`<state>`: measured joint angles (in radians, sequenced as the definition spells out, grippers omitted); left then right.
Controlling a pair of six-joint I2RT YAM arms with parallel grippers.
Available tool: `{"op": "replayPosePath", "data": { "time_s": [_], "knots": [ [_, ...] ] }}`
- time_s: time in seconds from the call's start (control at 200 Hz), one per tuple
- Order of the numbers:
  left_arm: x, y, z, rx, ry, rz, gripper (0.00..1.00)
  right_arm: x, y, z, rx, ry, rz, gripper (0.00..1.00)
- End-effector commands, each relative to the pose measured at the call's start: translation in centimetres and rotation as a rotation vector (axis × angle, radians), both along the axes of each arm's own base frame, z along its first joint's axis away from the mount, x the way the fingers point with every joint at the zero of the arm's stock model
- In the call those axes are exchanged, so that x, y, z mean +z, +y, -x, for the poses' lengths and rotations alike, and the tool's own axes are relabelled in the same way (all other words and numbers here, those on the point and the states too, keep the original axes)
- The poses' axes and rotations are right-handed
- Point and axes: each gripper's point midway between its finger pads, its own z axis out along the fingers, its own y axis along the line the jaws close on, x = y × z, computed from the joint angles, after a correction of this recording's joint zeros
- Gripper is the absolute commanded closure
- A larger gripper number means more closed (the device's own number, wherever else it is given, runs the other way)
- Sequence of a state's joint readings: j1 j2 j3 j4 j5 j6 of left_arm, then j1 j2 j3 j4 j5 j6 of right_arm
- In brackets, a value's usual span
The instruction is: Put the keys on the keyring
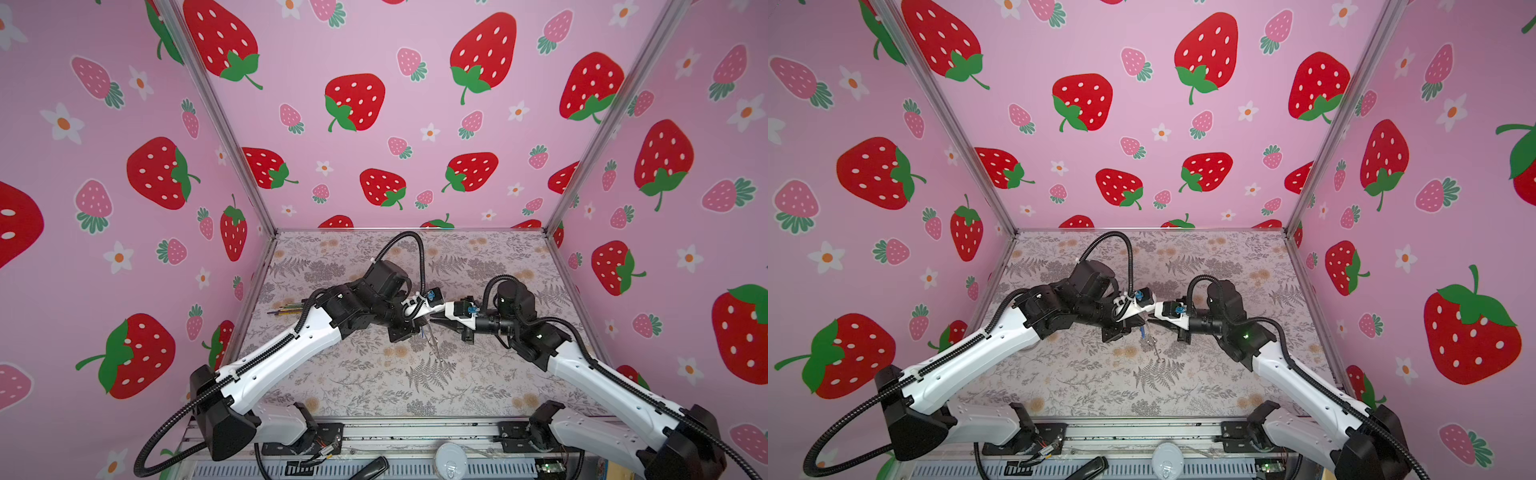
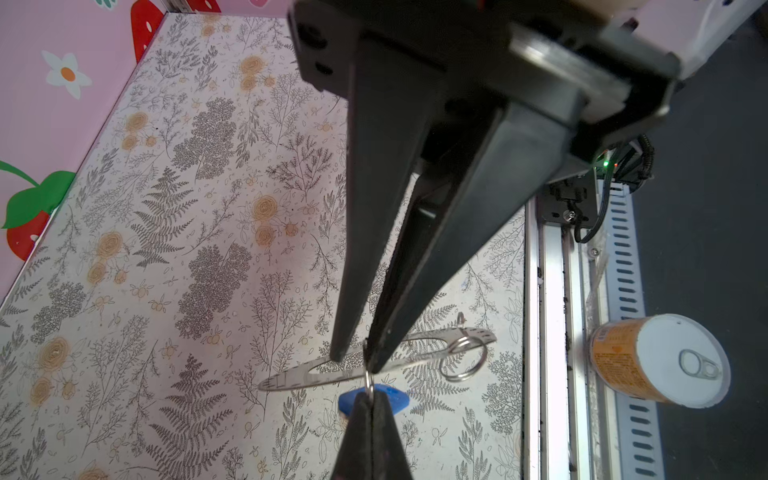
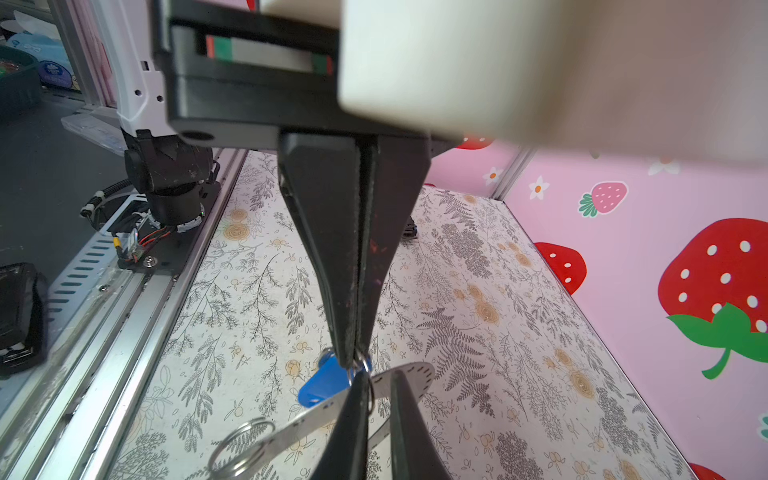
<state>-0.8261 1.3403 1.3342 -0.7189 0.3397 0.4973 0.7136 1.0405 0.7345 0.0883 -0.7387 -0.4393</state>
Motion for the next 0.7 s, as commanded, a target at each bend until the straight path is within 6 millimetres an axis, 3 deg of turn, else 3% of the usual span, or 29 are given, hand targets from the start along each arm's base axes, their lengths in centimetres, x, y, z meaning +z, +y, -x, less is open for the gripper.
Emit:
{"op": "replayPosePath", "data": {
  "time_s": [0.0,0.69],
  "knots": [
    [3.0,-1.4,1.0,-0.088,-0.058,0.075,1.0,0.4,0.3,0.2,0.021,0.004,0.008,0.86],
    [4.8,-1.8,1.0,-0.112,-0.118,0.146,1.0,-1.1,0.6,1.6,0.107,0.119,0.045,0.93]
  ]
}}
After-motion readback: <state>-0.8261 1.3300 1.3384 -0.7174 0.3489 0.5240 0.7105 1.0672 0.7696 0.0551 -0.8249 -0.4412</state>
